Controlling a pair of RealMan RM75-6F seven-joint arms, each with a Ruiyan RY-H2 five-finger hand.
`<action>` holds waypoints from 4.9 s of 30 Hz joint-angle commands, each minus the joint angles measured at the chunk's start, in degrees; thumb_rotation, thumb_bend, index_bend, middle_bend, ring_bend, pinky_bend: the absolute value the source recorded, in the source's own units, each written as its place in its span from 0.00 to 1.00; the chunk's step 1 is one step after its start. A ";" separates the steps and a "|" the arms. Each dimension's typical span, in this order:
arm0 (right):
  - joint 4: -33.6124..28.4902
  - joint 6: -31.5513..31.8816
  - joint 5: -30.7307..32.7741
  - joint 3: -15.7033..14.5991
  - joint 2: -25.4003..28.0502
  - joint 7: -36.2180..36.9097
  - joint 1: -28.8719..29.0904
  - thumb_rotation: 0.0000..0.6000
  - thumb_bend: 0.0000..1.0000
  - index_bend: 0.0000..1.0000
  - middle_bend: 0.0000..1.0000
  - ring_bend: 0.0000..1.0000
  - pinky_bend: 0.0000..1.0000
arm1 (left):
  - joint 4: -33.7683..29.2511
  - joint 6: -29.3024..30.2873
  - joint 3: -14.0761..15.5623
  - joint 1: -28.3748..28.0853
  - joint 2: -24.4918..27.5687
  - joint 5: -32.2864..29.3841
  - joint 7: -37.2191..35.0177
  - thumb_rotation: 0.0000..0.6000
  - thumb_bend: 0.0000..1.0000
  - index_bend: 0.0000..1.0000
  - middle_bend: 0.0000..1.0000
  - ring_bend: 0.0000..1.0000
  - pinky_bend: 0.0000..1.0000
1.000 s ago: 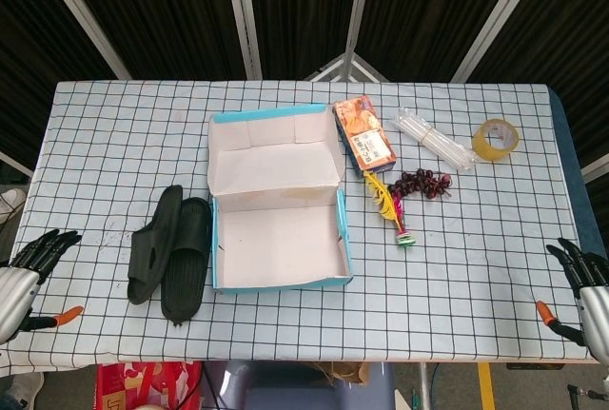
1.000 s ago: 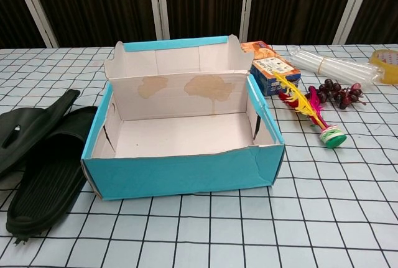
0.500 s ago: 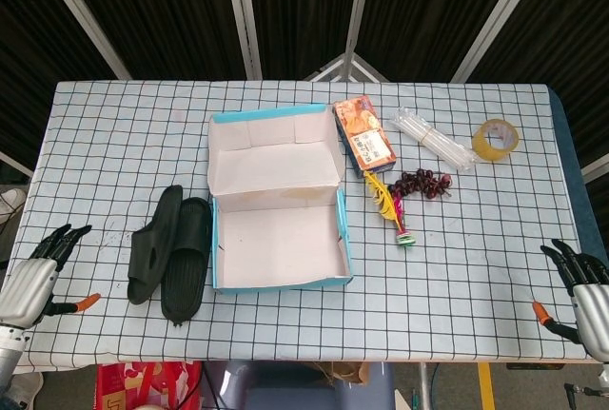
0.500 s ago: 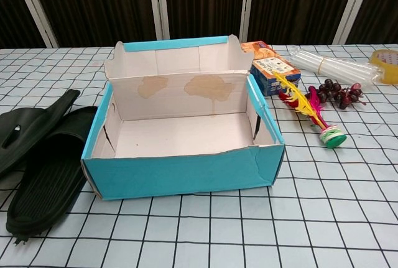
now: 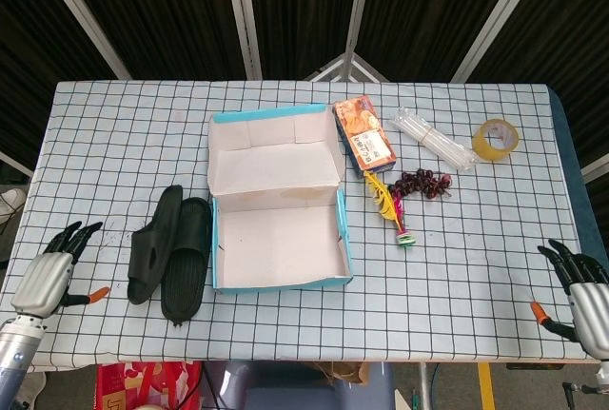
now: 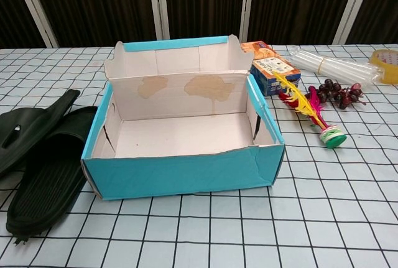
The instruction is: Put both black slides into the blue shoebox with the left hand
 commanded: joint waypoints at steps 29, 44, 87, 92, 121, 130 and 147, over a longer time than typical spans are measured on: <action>0.12 -3.30 2.25 0.04 -0.94 -2.22 1.36 1.00 0.31 0.15 0.11 0.18 0.14 | 9.98 -5.81 -0.46 -5.21 -9.30 -1.13 0.70 1.00 0.13 0.12 0.22 0.02 0.10; -0.72 -2.68 1.80 -0.19 -0.69 -3.15 1.12 1.00 0.31 0.15 0.11 0.18 0.14 | 11.07 -3.84 -0.88 -5.25 -9.85 -0.74 -0.72 1.00 0.13 0.16 0.18 0.02 0.10; -1.65 -2.59 1.42 -0.61 0.24 -2.65 0.95 1.00 0.31 0.15 0.11 0.18 0.14 | 7.99 0.90 -1.14 -4.64 -4.07 -0.11 2.66 1.00 0.47 0.28 0.43 0.07 0.10; -1.86 -2.51 1.16 -0.69 0.52 -1.91 0.92 1.00 0.31 0.15 0.11 0.18 0.14 | 4.21 4.71 -2.00 -4.19 1.54 2.24 5.51 1.00 0.50 0.33 0.50 0.10 0.10; -0.95 -1.99 0.42 -0.81 1.45 3.30 0.70 1.00 0.31 0.15 0.11 0.18 0.14 | -18.08 -18.92 -16.46 -28.49 31.53 34.94 64.67 1.00 0.49 0.42 0.58 0.13 0.12; -0.12 -1.89 0.66 -0.67 1.54 5.63 0.62 1.00 0.31 0.15 0.11 0.18 0.14 | -23.31 -42.84 -20.59 -34.01 26.58 24.60 85.62 1.00 0.51 0.42 0.61 0.14 0.12; 2.11 -0.21 0.65 -0.31 2.27 12.01 -0.17 1.00 0.31 0.15 0.11 0.18 0.14 | -18.10 -56.10 -21.88 -42.00 6.47 16.76 102.11 1.00 0.52 0.42 0.62 0.14 0.12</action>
